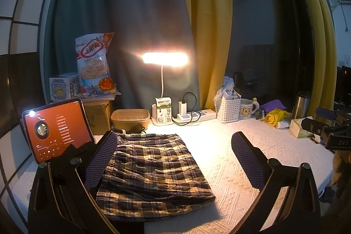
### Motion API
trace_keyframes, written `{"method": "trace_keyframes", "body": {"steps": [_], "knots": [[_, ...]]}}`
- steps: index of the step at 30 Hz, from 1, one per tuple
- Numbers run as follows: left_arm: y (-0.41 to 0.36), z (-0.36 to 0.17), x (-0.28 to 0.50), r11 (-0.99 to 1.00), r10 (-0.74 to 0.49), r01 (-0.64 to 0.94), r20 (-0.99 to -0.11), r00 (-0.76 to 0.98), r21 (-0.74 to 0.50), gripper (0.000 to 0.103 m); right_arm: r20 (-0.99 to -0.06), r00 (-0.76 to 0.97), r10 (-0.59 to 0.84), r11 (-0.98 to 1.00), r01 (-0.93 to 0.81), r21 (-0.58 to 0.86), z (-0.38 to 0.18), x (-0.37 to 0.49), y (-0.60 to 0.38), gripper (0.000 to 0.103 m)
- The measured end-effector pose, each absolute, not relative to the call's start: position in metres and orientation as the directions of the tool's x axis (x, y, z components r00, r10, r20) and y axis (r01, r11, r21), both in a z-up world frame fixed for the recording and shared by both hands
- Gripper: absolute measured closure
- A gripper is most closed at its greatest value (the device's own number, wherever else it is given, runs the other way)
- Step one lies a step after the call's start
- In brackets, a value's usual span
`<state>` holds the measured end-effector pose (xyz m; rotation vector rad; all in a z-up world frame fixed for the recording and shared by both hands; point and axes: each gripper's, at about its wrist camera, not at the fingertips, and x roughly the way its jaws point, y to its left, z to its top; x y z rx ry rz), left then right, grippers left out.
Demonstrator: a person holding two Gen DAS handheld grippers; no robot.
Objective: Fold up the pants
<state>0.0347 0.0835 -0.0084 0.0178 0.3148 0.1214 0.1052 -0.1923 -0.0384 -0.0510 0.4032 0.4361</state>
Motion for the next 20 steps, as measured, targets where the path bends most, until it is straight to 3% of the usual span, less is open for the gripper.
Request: {"method": "trace_keyframes", "body": {"steps": [20], "knots": [[0.0865, -0.0078, 0.034, 0.993, 0.119, -0.112, -0.307, 0.944, 0.038, 0.001, -0.39, 0.827, 0.405, 0.904, -0.427, 0.035, -0.0393, 0.1055, -0.193, 0.0]]}}
